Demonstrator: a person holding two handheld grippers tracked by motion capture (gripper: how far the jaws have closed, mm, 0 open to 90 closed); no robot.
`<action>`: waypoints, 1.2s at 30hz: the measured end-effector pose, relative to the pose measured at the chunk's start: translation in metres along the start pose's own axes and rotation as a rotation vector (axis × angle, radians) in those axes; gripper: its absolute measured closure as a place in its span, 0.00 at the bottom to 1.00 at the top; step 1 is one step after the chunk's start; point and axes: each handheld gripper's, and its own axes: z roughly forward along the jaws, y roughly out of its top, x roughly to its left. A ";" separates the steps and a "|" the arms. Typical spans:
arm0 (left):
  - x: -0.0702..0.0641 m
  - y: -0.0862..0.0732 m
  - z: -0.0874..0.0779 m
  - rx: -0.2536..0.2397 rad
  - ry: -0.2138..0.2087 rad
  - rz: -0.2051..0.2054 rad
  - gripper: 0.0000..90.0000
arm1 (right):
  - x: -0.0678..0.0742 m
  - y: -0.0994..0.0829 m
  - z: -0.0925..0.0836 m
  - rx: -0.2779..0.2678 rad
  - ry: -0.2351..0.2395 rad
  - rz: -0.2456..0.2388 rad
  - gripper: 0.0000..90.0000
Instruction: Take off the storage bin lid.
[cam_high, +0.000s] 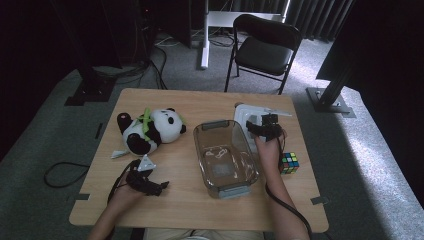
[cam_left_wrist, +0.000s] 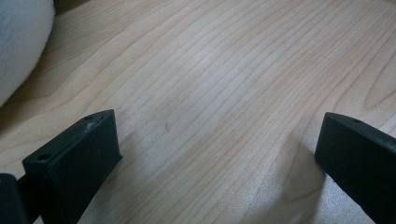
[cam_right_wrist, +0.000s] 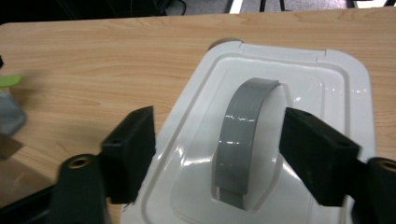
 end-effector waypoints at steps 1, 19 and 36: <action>0.000 0.000 0.000 0.000 0.000 0.000 0.01 | 0.001 0.000 -0.002 0.004 0.004 -0.001 0.25; 0.000 0.000 0.000 0.000 0.000 0.000 0.01 | 0.006 -0.005 -0.042 -0.036 0.066 -0.071 0.14; 0.000 0.000 0.000 0.000 0.001 0.000 0.01 | 0.006 -0.029 -0.068 -0.062 0.047 -0.133 0.14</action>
